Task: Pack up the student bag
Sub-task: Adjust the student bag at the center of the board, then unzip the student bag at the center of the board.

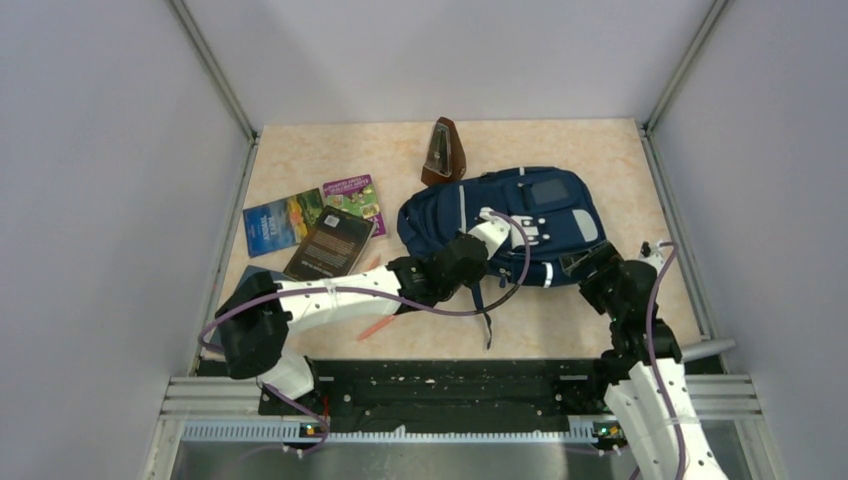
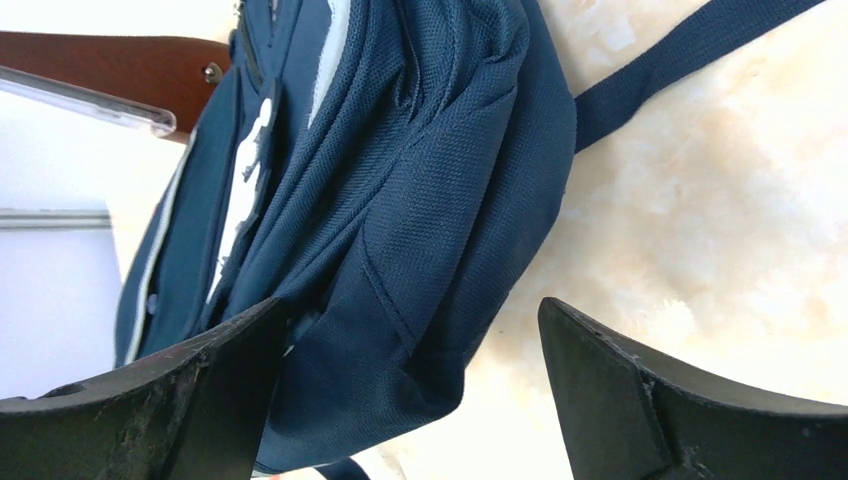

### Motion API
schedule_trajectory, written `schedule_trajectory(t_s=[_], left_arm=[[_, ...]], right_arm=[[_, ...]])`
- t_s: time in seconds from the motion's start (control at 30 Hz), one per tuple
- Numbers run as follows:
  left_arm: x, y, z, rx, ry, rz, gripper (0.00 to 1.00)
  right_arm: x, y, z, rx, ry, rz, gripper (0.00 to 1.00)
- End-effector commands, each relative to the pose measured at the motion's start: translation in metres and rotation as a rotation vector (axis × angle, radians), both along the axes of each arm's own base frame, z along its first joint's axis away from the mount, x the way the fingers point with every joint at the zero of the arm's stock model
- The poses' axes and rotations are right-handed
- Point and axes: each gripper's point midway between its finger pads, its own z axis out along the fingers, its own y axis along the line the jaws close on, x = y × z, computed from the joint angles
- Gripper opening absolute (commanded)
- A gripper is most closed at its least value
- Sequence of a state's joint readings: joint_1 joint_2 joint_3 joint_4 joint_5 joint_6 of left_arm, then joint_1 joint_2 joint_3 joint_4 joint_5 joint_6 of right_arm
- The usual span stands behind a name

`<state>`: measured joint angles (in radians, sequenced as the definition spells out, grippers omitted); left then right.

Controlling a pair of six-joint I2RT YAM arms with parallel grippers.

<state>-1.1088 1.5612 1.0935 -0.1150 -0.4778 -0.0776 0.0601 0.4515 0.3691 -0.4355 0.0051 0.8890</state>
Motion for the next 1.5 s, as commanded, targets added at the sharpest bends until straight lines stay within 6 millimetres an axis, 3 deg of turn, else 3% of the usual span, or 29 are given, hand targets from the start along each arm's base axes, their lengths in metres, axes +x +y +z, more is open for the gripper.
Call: schedule_trajectory(t_s=[0.0,0.07,0.17,0.33,0.43,0.6,0.7,0.87,1.03,1.2,1.47], left_arm=[[0.007,-0.01,0.061,-0.203,-0.079,0.02,0.0],[0.007,-0.014,0.066,-0.233,-0.087,0.005,0.0],[0.003,-0.014,0.065,-0.247,-0.084,-0.018,0.0],[0.0,-0.013,0.061,-0.247,-0.083,-0.036,0.0],[-0.012,-0.022,0.059,-0.231,-0.073,-0.145,0.03],[-0.038,-0.037,0.078,-0.277,-0.081,-0.287,0.46],[-0.052,-0.041,0.092,-0.337,-0.089,-0.311,0.59],[-0.092,-0.062,0.092,-0.546,0.098,-0.32,0.6],[-0.127,-0.082,0.056,-0.715,0.404,-0.338,0.6],[-0.133,-0.082,0.014,-0.738,0.514,-0.275,0.6],[-0.114,-0.081,-0.014,-0.731,0.488,-0.162,0.63]], right_arm=[[0.013,0.01,0.02,0.085,-0.101,0.003,0.91],[0.015,0.012,0.022,0.105,-0.116,0.004,0.81],[0.017,0.016,0.029,0.142,-0.145,0.007,0.58],[0.017,0.026,0.052,0.247,-0.223,0.025,0.01],[0.015,0.023,0.065,0.286,-0.272,-0.01,0.0],[0.011,0.011,0.081,0.288,-0.324,-0.074,0.0],[0.011,0.011,0.087,0.288,-0.334,-0.075,0.0],[0.013,0.005,0.09,0.277,-0.343,-0.107,0.0],[0.013,0.002,0.096,0.274,-0.356,-0.119,0.0],[0.013,0.002,0.103,0.298,-0.373,-0.129,0.0],[0.011,0.001,0.12,0.318,-0.409,-0.137,0.0]])
